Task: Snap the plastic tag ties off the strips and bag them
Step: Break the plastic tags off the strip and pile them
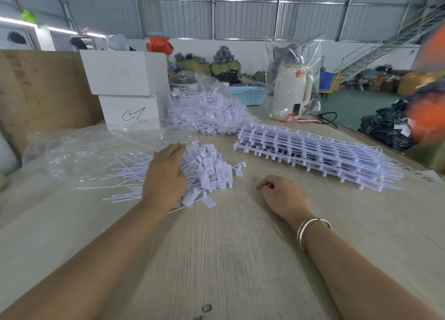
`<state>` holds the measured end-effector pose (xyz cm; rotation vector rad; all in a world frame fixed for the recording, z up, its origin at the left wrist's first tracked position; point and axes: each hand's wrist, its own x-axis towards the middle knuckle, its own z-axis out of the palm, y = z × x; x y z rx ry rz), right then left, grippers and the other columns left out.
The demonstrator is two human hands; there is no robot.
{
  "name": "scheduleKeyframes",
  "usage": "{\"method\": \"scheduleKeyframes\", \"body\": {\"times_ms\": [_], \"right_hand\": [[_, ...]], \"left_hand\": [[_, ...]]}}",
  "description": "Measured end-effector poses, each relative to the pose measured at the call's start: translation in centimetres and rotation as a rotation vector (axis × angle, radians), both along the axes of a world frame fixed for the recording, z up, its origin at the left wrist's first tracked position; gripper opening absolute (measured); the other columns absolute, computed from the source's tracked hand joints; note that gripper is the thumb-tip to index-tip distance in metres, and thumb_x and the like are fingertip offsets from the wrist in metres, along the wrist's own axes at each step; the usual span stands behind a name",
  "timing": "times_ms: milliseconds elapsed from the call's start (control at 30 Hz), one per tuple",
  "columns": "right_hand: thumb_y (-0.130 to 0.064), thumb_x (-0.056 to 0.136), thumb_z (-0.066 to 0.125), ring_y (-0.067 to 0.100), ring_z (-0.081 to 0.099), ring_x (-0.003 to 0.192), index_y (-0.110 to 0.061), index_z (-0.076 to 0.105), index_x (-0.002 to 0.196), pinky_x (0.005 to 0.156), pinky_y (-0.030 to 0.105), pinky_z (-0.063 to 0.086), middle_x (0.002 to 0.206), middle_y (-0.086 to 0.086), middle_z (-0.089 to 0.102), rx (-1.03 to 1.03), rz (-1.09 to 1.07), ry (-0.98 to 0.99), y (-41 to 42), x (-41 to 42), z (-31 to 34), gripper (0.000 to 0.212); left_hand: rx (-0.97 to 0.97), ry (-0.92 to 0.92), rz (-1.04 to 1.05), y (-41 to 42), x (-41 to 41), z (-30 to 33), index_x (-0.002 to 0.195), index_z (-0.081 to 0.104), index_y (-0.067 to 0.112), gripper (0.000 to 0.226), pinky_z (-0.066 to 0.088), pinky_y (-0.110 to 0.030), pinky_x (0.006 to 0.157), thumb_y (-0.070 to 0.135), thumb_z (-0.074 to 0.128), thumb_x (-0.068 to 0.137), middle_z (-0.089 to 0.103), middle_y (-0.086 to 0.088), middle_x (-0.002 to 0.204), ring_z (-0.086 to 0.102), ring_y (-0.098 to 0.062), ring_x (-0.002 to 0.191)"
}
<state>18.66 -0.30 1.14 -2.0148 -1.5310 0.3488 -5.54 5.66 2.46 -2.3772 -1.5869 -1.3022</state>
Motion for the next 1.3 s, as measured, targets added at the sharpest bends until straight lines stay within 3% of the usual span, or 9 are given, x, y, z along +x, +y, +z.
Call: {"method": "scheduleKeyframes", "body": {"times_ms": [167,267,333,433,500,633,833,967,1300], "right_hand": [[-0.02,0.088,0.04,0.01,0.055,0.081,-0.039,0.06,0.082,0.068,0.027,0.04,0.082,-0.022,0.053,0.014,-0.001,0.007,-0.2,-0.2,0.0,0.028],[-0.019,0.088,0.045,0.015,0.057,0.077,-0.035,0.061,0.082,0.068,0.029,0.042,0.081,-0.012,0.061,0.105,-0.034,0.085,-0.1,-0.1,-0.3,0.024],[-0.012,0.087,0.045,0.016,0.06,0.073,-0.029,0.062,0.08,0.064,0.027,0.044,0.073,-0.006,0.064,0.213,-0.052,0.231,0.0,0.1,-0.3,0.025],[-0.002,0.086,0.042,0.003,0.056,0.059,-0.025,0.061,0.072,0.054,0.018,0.039,0.056,-0.013,0.06,0.358,-0.105,0.47,0.2,0.7,-0.2,0.033],[-0.004,0.087,0.041,0.008,0.054,0.06,-0.022,0.063,0.086,0.058,0.023,0.04,0.065,-0.009,0.06,0.41,-0.194,0.576,0.6,1.0,-0.2,0.028],[-0.009,0.089,0.042,0.016,0.059,0.073,-0.024,0.057,0.1,0.068,0.032,0.045,0.079,-0.003,0.062,0.472,-0.29,0.686,1.1,1.0,-0.3,0.024],[-0.01,0.09,0.043,0.017,0.06,0.079,-0.021,0.059,0.1,0.069,0.032,0.046,0.086,-0.001,0.065,0.485,-0.243,0.757,1.4,1.0,-0.6,0.021],[-0.008,0.088,0.045,0.017,0.06,0.083,-0.024,0.059,0.096,0.071,0.031,0.044,0.09,-0.002,0.064,0.473,-0.248,0.767,1.6,1.2,-0.6,0.023],[0.001,0.086,0.042,0.023,0.059,0.082,-0.024,0.058,0.086,0.079,0.043,0.05,0.085,0.003,0.063,0.624,-0.274,0.78,1.0,1.1,0.6,0.029]], "left_hand": [[0.057,-0.059,-0.269,-2.6,5.1,1.8,0.119,0.06,0.013,0.045,0.027,-0.011,0.096,-0.01,0.043,0.083,0.056,0.0,0.121,0.043,-0.007,0.112],[-0.306,-0.184,-0.408,-3.5,10.1,1.6,0.109,0.062,0.023,0.027,0.045,-0.012,0.072,0.009,0.046,0.093,0.064,0.006,0.103,0.06,-0.004,0.088],[-0.639,-0.389,-0.434,-3.2,13.6,1.3,0.106,0.06,0.02,0.02,0.054,-0.024,0.075,0.01,0.05,0.091,0.066,-0.003,0.102,0.064,-0.012,0.088],[-0.952,-0.86,-0.365,-1.6,17.4,1.6,0.095,0.061,0.009,0.017,0.055,-0.027,0.063,0.0,0.049,0.089,0.066,-0.012,0.083,0.065,-0.019,0.069],[-1.041,-1.025,-0.294,-0.3,19.0,1.8,0.086,0.061,0.006,0.017,0.048,-0.025,0.055,0.0,0.046,0.091,0.059,-0.01,0.068,0.055,-0.017,0.053],[-1.103,-0.872,-0.26,1.2,20.9,1.2,0.078,0.057,0.007,0.02,0.04,-0.025,0.052,0.004,0.042,0.091,0.054,-0.006,0.068,0.048,-0.017,0.055],[-1.238,-0.976,-0.264,2.5,23.0,1.6,0.081,0.055,0.007,0.026,0.039,-0.021,0.047,0.027,0.048,0.097,0.053,-0.005,0.068,0.049,-0.015,0.053],[-1.189,-1.004,-0.197,3.3,23.5,1.5,0.104,0.061,0.003,0.027,0.045,-0.024,0.048,0.027,0.056,0.093,0.061,-0.009,0.081,0.055,-0.018,0.059],[-0.968,-0.936,-0.147,2.7,23.5,1.3,0.1,0.059,0.001,0.031,0.042,-0.021,0.056,0.022,0.037,0.099,0.063,-0.013,0.094,0.062,-0.024,0.076]]}}
